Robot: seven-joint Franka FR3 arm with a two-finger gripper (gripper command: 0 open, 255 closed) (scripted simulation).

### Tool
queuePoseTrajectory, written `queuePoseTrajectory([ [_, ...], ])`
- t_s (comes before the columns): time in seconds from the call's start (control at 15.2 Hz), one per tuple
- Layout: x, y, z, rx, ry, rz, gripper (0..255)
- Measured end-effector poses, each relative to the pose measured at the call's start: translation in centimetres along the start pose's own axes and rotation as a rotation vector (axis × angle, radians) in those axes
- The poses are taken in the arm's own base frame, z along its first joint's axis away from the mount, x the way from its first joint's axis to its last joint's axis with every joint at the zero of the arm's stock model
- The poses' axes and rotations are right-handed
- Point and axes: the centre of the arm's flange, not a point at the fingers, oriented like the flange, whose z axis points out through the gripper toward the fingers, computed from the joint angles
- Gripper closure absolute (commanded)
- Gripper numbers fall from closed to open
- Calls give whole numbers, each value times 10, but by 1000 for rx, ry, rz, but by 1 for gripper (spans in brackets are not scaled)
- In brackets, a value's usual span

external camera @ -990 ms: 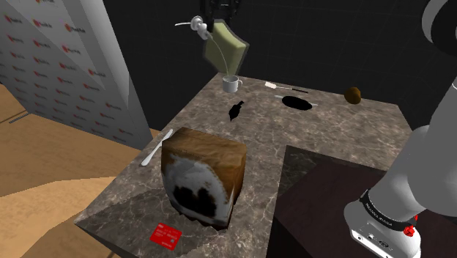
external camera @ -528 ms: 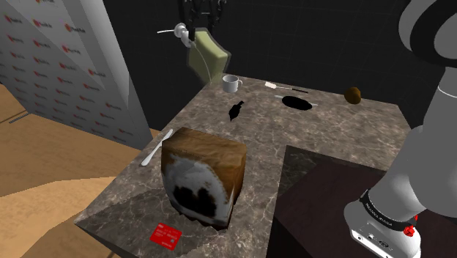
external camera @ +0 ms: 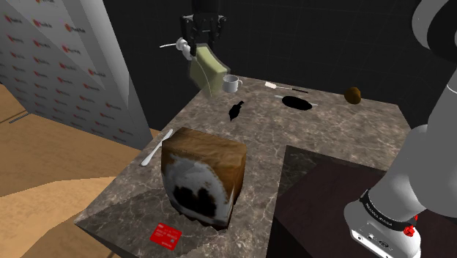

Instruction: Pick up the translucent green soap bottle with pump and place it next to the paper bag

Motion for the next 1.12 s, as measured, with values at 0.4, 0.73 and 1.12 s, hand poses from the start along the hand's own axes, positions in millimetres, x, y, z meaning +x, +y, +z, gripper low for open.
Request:
queuePoseTrajectory([
  [0.4,-7,2,30,0,0,0,255],
  [0.73,-11,4,56,0,0,0,255],
  [1.12,-17,7,87,0,0,0,255],
])
